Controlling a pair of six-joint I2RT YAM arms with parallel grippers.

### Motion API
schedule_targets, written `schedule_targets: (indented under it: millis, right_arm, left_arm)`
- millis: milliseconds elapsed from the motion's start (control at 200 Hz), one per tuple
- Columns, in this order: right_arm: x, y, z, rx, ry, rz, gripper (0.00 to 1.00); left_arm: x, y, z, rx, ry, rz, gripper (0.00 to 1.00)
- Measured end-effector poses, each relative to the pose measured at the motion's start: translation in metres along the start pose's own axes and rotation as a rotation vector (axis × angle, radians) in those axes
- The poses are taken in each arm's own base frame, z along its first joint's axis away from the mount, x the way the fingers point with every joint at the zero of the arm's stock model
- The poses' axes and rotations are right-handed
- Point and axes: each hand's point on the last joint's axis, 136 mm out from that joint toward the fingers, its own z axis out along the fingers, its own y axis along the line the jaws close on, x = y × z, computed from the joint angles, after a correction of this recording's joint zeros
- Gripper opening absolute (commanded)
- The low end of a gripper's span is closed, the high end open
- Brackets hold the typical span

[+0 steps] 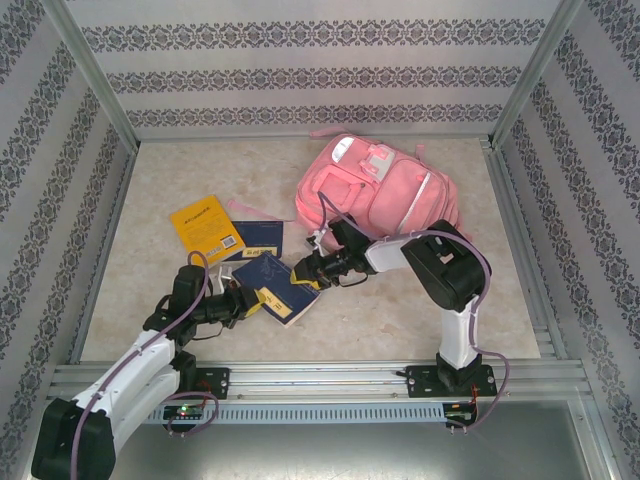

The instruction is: Pack the student bag

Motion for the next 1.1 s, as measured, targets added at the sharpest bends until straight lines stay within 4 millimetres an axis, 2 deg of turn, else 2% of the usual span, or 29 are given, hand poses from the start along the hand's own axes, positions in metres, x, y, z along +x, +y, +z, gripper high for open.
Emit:
schedule_targets:
  millis: [65,125,175,275,425,630,764,964,1099]
  right_arm:
    - [-0.001,0.010,-0.004,-0.026,-0.014,-0.010,0.16]
    - [-0.003,0.022,-0.008,-0.053,-0.025,-0.027,0.09]
    - [-0.005,0.032,-0.013,-0.071,-0.043,-0.045,0.06]
    - [-0.008,0.047,-0.025,-0.099,-0.079,-0.059,0.01]
    - [-0.014,0.061,-0.046,-0.128,-0.147,-0.052,0.00]
    - [-0.031,0.089,-0.074,-0.192,-0.249,-0.057,0.00]
    - [-0.036,0.105,-0.082,-0.237,-0.288,-0.044,0.00]
    - [-0.037,0.137,-0.098,-0.307,-0.334,-0.055,0.00]
    - [-0.034,0.157,-0.108,-0.352,-0.360,-0.076,0.00]
  left_arm:
    - [0.000,-0.001,0.000,0.001,0.001,0.005,0.16]
    - [-0.001,-0.003,-0.001,-0.001,0.000,0.012,0.35]
    - [-0.002,-0.005,-0.002,-0.007,-0.003,0.021,0.52]
    - [-0.004,-0.015,-0.006,0.003,-0.009,0.050,0.73]
    - [-0.008,-0.038,-0.013,0.051,-0.030,0.108,0.89]
    - [-0.017,-0.058,-0.013,0.108,-0.054,0.110,0.94]
    - [-0.026,-0.073,-0.011,0.127,-0.064,0.109,0.94]
    - [-0.042,-0.099,-0.011,0.172,-0.097,0.141,0.94]
    - [-0.057,-0.114,-0.009,0.191,-0.126,0.146,0.90]
